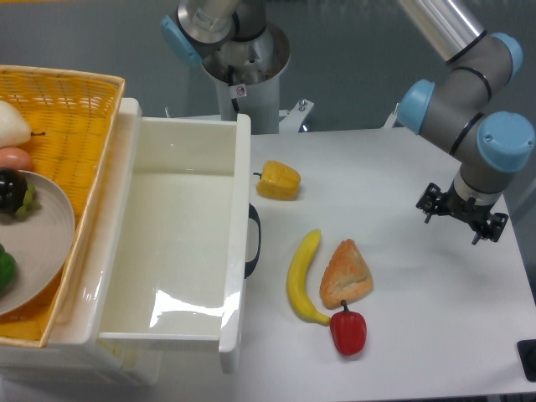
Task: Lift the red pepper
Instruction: 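Start moving the open gripper from its raised pose toward the red pepper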
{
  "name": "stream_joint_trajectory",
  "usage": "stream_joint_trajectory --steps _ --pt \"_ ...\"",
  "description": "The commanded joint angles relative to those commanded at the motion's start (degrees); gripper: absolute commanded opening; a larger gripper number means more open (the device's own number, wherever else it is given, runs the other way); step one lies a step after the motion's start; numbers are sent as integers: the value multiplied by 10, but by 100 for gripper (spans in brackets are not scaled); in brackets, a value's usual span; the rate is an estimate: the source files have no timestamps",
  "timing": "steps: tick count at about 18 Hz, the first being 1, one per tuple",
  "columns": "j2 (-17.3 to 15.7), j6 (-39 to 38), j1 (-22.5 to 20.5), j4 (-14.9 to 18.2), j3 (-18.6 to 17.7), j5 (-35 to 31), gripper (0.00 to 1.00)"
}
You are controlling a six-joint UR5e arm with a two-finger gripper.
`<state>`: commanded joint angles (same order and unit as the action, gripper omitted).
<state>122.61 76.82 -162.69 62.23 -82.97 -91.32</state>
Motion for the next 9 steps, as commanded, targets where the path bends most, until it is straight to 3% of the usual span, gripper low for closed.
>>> stream_joint_trajectory --steps 7,9 --pt "-3 -11 -1 -1 -9 5 100" --pt "-4 -58 -1 -1 -11 7 100"
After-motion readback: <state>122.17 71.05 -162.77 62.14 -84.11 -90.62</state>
